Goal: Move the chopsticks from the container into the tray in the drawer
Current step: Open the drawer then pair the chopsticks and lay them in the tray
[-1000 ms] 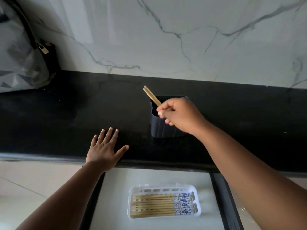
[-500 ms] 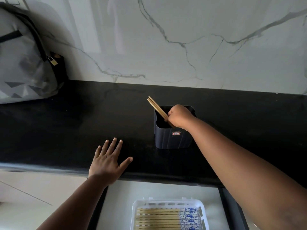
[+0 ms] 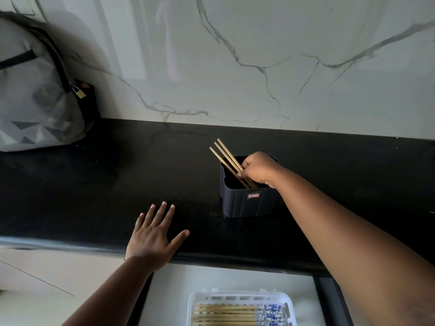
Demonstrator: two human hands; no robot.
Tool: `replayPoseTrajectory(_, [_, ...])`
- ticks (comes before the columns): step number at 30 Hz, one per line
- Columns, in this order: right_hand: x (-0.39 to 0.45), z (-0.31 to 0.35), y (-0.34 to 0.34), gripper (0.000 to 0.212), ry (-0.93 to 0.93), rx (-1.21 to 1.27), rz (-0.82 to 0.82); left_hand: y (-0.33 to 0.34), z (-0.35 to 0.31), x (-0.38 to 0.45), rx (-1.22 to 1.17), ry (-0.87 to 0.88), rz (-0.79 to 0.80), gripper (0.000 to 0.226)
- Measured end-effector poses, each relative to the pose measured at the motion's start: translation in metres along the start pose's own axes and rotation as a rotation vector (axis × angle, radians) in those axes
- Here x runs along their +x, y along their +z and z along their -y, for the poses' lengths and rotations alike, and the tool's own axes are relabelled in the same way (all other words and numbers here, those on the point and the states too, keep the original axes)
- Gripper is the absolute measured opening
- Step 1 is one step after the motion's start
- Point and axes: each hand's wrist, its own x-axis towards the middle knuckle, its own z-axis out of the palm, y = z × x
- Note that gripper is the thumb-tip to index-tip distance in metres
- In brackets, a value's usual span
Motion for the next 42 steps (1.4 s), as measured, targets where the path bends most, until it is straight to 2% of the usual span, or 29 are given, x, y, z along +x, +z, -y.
replayPoseTrajectory(6, [-0.015,-0.002,-0.022,0.012,-0.090,0.250,-0.212,0.000,0.000,-0.001,-0.007,-0.011,0.010,0.096])
replayPoseTrajectory(11, [-0.053,0.012,-0.064,0.010,-0.231,0.660,-0.310,-0.001,0.001,0.001,-0.015,-0.021,0.063,0.100])
replayPoseTrajectory(16, [-0.099,0.026,-0.089,0.019,-0.296,0.843,-0.277,-0.011,-0.004,0.015,-0.067,-0.112,0.297,0.093])
replayPoseTrajectory(18, [-0.114,0.027,-0.090,0.022,-0.305,0.854,-0.241,-0.034,-0.018,0.026,-0.224,-0.153,0.231,0.075])
replayPoseTrajectory(20, [-0.125,0.027,-0.087,0.025,-0.299,0.867,-0.201,-0.071,-0.040,0.036,-0.537,-0.133,-0.003,0.047])
replayPoseTrajectory(22, [-0.133,0.026,-0.080,0.025,-0.283,0.869,-0.165,-0.121,-0.071,0.038,-0.891,-0.073,-0.189,0.029])
replayPoseTrajectory(24, [-0.139,0.025,-0.071,0.023,-0.259,0.870,-0.129,-0.174,-0.103,0.032,-1.164,0.078,-0.155,0.024])
replayPoseTrajectory(26, [-0.144,0.026,-0.063,0.023,-0.243,0.877,-0.093,-0.215,-0.130,0.024,-1.318,0.240,0.027,0.027])
replayPoseTrajectory(27, [-0.147,0.027,-0.059,0.023,-0.245,0.879,-0.073,-0.230,-0.141,0.020,-1.344,0.289,0.104,0.029])
replayPoseTrajectory(29, [-0.151,0.029,-0.054,0.021,-0.265,0.881,-0.031,-0.250,-0.155,0.012,-1.358,0.324,0.153,0.027])
replayPoseTrajectory(33, [-0.160,0.033,-0.050,0.021,-0.293,0.885,0.007,-0.257,-0.164,0.003,-1.353,0.218,0.116,0.017])
replayPoseTrajectory(42, [-0.171,0.033,-0.046,0.016,-0.313,0.917,-0.042,-0.261,-0.174,-0.004,-1.517,0.071,0.090,0.010])
